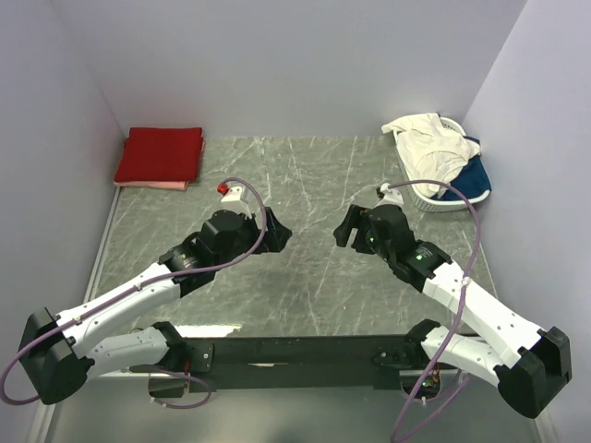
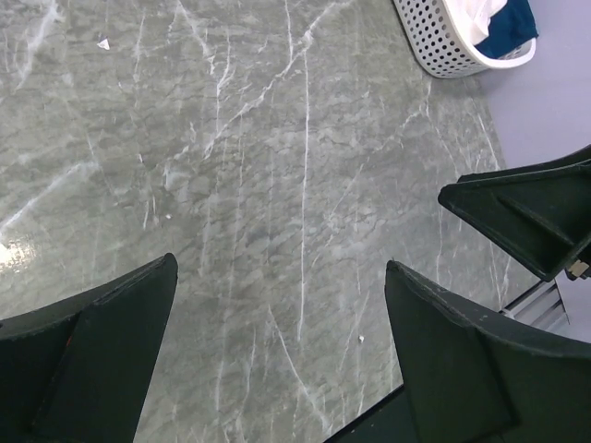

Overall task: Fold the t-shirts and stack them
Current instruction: Grab the tshirt from the pile

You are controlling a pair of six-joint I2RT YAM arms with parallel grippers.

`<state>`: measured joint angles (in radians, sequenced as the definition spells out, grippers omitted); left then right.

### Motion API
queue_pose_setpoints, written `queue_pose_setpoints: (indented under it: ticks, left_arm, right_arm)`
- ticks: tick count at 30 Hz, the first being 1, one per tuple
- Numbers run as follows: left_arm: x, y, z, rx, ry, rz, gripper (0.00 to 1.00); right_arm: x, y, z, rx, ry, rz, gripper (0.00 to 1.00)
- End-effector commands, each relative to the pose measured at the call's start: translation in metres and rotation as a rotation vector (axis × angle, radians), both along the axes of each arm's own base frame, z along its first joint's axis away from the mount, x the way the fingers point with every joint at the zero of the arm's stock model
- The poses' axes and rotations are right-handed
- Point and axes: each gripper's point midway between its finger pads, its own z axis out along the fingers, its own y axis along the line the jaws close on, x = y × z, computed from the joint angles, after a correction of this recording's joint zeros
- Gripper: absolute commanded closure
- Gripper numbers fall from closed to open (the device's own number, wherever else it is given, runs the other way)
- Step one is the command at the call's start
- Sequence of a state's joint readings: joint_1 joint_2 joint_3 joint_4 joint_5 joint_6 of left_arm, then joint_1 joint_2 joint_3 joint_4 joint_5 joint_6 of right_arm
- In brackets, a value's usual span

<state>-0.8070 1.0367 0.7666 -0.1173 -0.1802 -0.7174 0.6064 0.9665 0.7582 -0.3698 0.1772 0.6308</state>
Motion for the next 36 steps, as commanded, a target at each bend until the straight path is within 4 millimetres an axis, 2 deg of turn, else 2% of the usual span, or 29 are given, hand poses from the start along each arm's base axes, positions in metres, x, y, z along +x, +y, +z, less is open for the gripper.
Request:
queue_pose_setpoints:
  ticks: [1,7,12,13,15,16,18,19,20,21,23,24,25,26,27,28,31,32,36]
  left_arm:
    - [-0.002,-0.006,0.016,-0.031,-0.029,-0.028,0.01]
    - [-0.007,-0.004,0.024,-0.022,-0.032,-0.053,0.01]
    - [-0.013,0.000,0.040,-0.023,-0.056,-0.070,0.01]
    - [-0.014,0.002,0.041,-0.020,-0.056,-0.073,0.01]
    - [-0.018,0.003,0.048,-0.030,-0.065,-0.080,0.01]
    - [-0.018,0.003,0.050,-0.032,-0.065,-0.083,0.01]
    - [-0.021,0.006,0.053,-0.031,-0.068,-0.087,0.00]
    - [-0.022,0.006,0.054,-0.029,-0.068,-0.089,0.01]
    - [-0.023,0.008,0.054,-0.026,-0.066,-0.087,0.01]
    - [-0.023,0.010,0.056,-0.027,-0.070,-0.079,0.00]
    - [-0.025,0.011,0.058,-0.028,-0.072,-0.084,0.01]
    - [-0.026,0.013,0.058,-0.025,-0.071,-0.080,0.01]
    - [-0.026,0.014,0.059,-0.027,-0.073,-0.080,0.01]
    - [-0.027,0.015,0.059,-0.025,-0.073,-0.076,0.01]
    - [-0.028,0.016,0.060,-0.027,-0.077,-0.079,0.01]
    - [-0.028,0.016,0.060,-0.024,-0.078,-0.077,0.01]
    - [-0.028,0.018,0.062,-0.020,-0.082,-0.079,0.01]
    - [-0.028,0.018,0.063,-0.020,-0.084,-0.078,0.01]
    - [-0.027,0.017,0.065,-0.007,-0.088,-0.086,0.01]
  right_arm:
    - [0.004,-0.005,0.011,0.005,-0.042,-0.033,0.16]
    - [0.009,-0.011,0.018,-0.024,-0.056,-0.064,0.16]
    - [0.024,-0.010,0.031,-0.050,-0.074,-0.077,0.16]
    - [0.032,-0.014,0.041,-0.056,-0.093,-0.102,0.16]
    - [0.046,-0.022,0.038,-0.098,-0.072,-0.129,0.16]
    - [0.057,-0.026,0.050,-0.088,-0.083,-0.146,0.16]
    - [0.082,-0.049,0.045,-0.083,-0.038,-0.194,0.16]
    - [0.094,-0.056,0.058,-0.067,-0.054,-0.216,0.17]
    - [0.111,-0.080,0.051,-0.082,-0.029,-0.282,0.17]
    - [0.120,-0.090,0.054,-0.087,-0.028,-0.310,0.17]
    - [0.144,-0.113,0.061,-0.090,-0.027,-0.376,0.17]
    - [0.152,-0.142,0.062,-0.098,-0.015,-0.456,0.17]
    - [0.162,-0.155,0.075,-0.093,-0.039,-0.492,0.17]
    - [0.172,-0.168,0.065,-0.103,-0.015,-0.526,0.17]
    - [0.178,-0.195,0.064,-0.095,-0.003,-0.586,0.17]
    - [0.190,-0.204,0.061,-0.090,0.010,-0.601,0.18]
    - [0.205,-0.242,0.059,-0.080,0.022,-0.680,0.18]
    - [0.211,-0.249,0.045,-0.080,0.054,-0.691,0.19]
    - [0.225,-0.274,0.023,-0.096,0.103,-0.735,0.19]
